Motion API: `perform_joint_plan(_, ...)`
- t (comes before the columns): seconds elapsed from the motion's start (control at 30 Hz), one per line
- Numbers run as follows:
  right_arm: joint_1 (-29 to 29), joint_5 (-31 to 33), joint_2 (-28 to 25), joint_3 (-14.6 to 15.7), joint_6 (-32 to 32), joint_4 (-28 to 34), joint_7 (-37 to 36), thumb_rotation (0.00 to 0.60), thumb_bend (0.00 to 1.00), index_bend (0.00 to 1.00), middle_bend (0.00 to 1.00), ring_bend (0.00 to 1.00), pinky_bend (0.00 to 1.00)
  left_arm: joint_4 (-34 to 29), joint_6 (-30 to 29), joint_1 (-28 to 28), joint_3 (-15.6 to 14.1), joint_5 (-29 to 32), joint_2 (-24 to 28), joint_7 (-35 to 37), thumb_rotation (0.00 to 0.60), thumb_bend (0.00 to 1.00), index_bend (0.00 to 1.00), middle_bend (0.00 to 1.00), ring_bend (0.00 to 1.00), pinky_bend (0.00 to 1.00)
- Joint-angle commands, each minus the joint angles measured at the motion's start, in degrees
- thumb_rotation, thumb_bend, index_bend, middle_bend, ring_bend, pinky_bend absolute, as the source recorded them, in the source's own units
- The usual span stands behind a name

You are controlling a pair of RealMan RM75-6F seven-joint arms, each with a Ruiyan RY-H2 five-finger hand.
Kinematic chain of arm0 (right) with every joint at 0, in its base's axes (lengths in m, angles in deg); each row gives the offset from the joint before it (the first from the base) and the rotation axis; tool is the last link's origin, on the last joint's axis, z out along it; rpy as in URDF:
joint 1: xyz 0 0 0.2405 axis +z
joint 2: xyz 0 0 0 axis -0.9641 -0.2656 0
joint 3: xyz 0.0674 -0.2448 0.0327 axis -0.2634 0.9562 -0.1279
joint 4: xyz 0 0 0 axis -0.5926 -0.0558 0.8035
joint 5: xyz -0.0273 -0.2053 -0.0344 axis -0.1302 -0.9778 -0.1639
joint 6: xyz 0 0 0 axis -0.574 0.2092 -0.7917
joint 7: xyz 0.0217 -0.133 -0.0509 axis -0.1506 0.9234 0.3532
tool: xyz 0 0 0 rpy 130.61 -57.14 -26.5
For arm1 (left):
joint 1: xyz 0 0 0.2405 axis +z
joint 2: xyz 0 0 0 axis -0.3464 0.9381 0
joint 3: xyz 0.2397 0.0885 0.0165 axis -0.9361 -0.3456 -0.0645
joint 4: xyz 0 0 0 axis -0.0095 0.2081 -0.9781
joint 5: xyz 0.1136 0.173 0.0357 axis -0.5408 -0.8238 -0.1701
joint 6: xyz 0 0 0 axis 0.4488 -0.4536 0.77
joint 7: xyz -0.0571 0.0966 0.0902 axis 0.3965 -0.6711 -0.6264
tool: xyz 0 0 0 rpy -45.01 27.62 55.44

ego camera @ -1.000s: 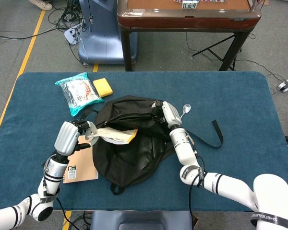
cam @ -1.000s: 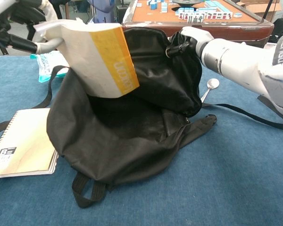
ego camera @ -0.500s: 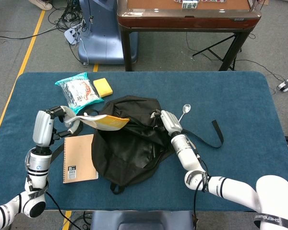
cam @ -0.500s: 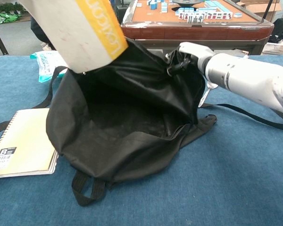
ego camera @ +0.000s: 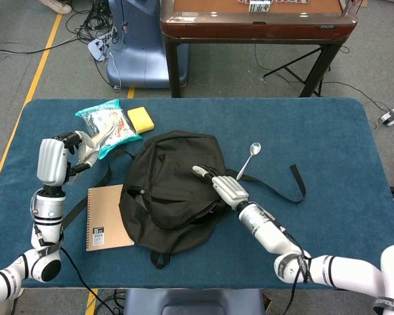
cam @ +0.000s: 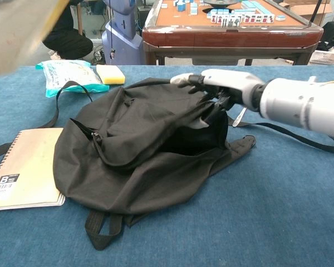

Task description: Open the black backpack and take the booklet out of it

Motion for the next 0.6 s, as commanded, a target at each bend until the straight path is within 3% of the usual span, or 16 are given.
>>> perform_joint_plan(0.03, -2.6, -3.1, -4.1, 0.2, 2.6, 4.0, -2.3, 0.600, 0.28, 0.00, 0.02, 0.00, 0.13, 5.8, 2.1, -1.9, -1.9, -0.8, -3.7, -3.3, 0.600, 0.47, 0.76, 0.80, 0.64, 0.69)
perform_joint_plan(0.2, -5.7, -5.1, -10.7, -0.4, 5.9, 8.7, -4.5, 0.600, 0.28, 0.00, 0.02, 0.00, 0.13, 10.3, 5.7, -3.3, -4.8, -1.4, -7.7, -4.9, 0.600, 0.47, 0.76, 0.80, 0.63, 0.69)
perform_joint_plan(0.33, -8.0, -5.4, -14.9, -0.9, 8.2, 10.7, -5.9, 0.600, 0.28, 0.00, 0.02, 0.00, 0.13, 8.7, 9.5, -3.5, -7.3, -1.5, -8.0, -7.4, 0.600, 0.46, 0.71, 0.79, 0.62, 0.69)
perform_joint_plan(0.43, -9.5, -5.1, -17.8, -1.2, 9.6, 11.2, -6.5, 0.600, 0.28, 0.00, 0.02, 0.00, 0.13, 3.6, 13.1, -3.4, -8.7, 0.0, -5.8, -11.3, 0.590, 0.30, 0.56, 0.73, 0.59, 0.69)
perform_joint_plan(0.5, -10.3, -4.9, -19.0, -1.2, 10.4, 11.3, -6.7, 0.600, 0.28, 0.00, 0.02, 0.00, 0.13, 0.8, 14.3, -3.2, -8.8, 1.0, -4.5, -13.2, 0.498, 0.22, 0.45, 0.67, 0.55, 0.66)
perform_joint_plan(0.57, -11.2, -4.9, -20.1, -1.0, 11.3, 11.0, -6.9, 0.600, 0.28, 0.00, 0.02, 0.00, 0.13, -2.4, 15.1, -2.9, -8.7, 2.2, -3.1, -14.4, 0.350, 0.19, 0.34, 0.59, 0.50, 0.62)
perform_joint_plan(0.6, -11.6, -5.0, -20.5, -0.9, 11.6, 10.8, -7.0, 0.600, 0.28, 0.00, 0.02, 0.00, 0.13, -3.6, 15.3, -2.8, -8.5, 2.7, -2.4, -14.6, 0.316, 0.19, 0.30, 0.56, 0.48, 0.62)
